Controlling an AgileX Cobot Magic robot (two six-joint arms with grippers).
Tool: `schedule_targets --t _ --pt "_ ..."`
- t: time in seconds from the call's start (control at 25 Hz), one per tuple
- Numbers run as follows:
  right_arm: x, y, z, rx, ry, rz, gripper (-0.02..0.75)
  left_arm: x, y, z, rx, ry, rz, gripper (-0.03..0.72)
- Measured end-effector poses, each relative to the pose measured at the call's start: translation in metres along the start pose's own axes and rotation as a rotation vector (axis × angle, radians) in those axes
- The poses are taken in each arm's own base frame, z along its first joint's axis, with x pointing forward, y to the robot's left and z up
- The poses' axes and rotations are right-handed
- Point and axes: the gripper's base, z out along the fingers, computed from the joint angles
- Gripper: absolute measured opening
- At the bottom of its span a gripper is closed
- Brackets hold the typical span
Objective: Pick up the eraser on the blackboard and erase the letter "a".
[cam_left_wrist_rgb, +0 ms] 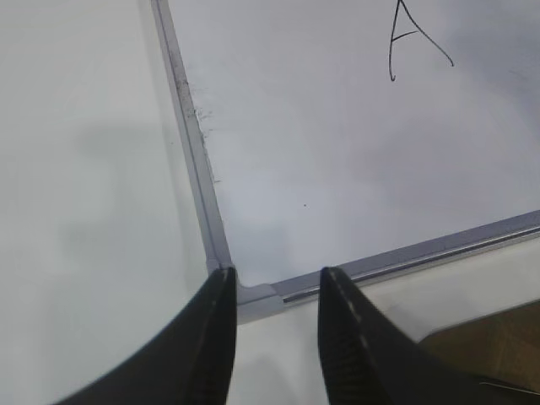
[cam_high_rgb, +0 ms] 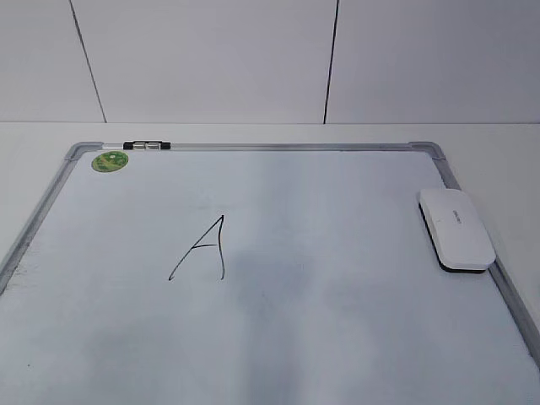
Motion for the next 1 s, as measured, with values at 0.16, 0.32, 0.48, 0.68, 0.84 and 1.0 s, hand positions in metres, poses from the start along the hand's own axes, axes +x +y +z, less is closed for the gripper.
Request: schedule_targets --t 0.16,0.32,0.48,0.68,0.84,1.0 --pt "-0.0021 -0.0051 -0.0024 0.057 -0.017 -0.049 0.593 -0.0005 0.0007 0.0028 -0.005 -0.016 -0.001 0.25" --pt "-0.0025 -0.0072 -0.0026 0.081 -0.02 -0.063 0.593 -0.0012 0.0013 0.0028 -0.011 -0.024 0.002 0.249" --pt "-0.0042 -0.0074 -0.0026 0.083 -0.038 -0.085 0.593 -0.0025 0.0018 0.0028 -0.015 -0.038 0.009 0.244" --pt "-0.007 -0.0069 -0.0011 0.08 -0.077 -0.107 0.593 -0.0044 0.0027 0.0027 -0.025 -0.059 0.012 0.244" --pt "-0.0075 -0.0067 0.0038 0.077 -0.095 -0.113 0.593 -0.0045 0.0027 0.0027 -0.025 -0.06 0.012 0.244" --pt "-0.0079 -0.0068 0.0037 0.078 -0.105 -0.118 0.593 -0.0045 0.0027 0.0027 -0.025 -0.06 0.012 0.244"
